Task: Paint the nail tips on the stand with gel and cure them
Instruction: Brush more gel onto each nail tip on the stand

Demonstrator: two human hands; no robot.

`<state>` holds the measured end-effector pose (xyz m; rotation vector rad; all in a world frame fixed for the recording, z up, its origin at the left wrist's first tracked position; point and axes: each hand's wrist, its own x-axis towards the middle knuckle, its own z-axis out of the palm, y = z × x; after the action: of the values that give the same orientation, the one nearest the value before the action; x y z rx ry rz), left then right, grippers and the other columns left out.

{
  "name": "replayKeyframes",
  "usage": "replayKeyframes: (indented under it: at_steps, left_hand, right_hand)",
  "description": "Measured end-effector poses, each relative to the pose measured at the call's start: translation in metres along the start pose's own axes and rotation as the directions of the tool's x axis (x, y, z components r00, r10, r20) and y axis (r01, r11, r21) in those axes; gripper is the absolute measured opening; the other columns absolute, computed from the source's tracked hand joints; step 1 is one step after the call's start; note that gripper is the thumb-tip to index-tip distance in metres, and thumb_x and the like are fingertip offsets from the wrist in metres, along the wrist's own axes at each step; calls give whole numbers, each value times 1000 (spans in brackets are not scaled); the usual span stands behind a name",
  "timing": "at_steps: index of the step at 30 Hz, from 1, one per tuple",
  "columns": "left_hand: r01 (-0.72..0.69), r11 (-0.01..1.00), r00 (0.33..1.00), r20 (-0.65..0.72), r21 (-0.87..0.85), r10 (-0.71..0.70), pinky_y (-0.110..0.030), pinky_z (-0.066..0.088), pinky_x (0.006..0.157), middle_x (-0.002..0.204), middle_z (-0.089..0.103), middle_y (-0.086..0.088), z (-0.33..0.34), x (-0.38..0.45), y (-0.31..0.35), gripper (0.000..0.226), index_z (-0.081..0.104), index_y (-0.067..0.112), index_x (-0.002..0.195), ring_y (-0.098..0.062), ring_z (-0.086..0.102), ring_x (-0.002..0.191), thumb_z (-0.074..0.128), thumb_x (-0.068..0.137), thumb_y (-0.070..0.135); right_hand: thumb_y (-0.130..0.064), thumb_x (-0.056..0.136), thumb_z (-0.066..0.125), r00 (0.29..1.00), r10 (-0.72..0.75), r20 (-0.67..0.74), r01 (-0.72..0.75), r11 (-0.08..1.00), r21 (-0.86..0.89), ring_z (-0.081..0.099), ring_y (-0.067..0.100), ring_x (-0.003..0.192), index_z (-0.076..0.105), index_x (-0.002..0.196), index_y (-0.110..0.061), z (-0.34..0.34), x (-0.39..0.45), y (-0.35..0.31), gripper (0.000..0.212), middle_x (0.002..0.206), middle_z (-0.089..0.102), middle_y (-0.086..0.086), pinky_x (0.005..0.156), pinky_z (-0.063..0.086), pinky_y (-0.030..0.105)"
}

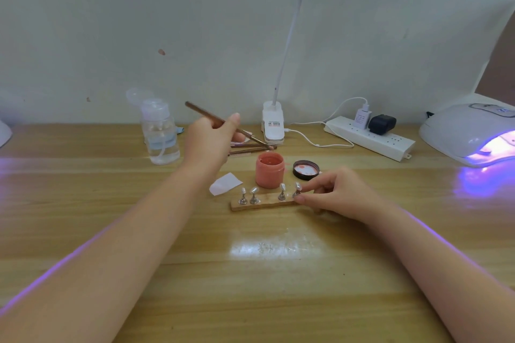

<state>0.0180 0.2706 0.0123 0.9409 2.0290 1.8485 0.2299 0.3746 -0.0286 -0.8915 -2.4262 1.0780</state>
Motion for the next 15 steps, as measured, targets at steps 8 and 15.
replayKeyframes:
  at_steps: [8, 15]
  left_hand:
    - [177, 965, 980, -51, -194, -191, -17, 38, 37, 61, 72, 3, 0, 3, -10, 17, 61, 14, 83, -4, 45, 39, 57, 95, 26]
    - [235, 949, 966, -58, -210, -252, -18, 43, 39, 58, 71, 4, -3, 2, -17, 17, 60, 10, 81, -3, 49, 38, 55, 94, 21]
  right_hand:
    - [-37, 79, 77, 994, -59, -91, 57, 998, -23, 61, 11, 62, 77, 74, -32, 8, -2, 0, 7, 63, 70, -3, 69, 52, 35]
    - [-36, 78, 76, 981, -100, -167, 76, 987, -145, 55, 10, 60, 75, 71, -28, 13, 0, 3, 11, 65, 68, -1, 63, 49, 35]
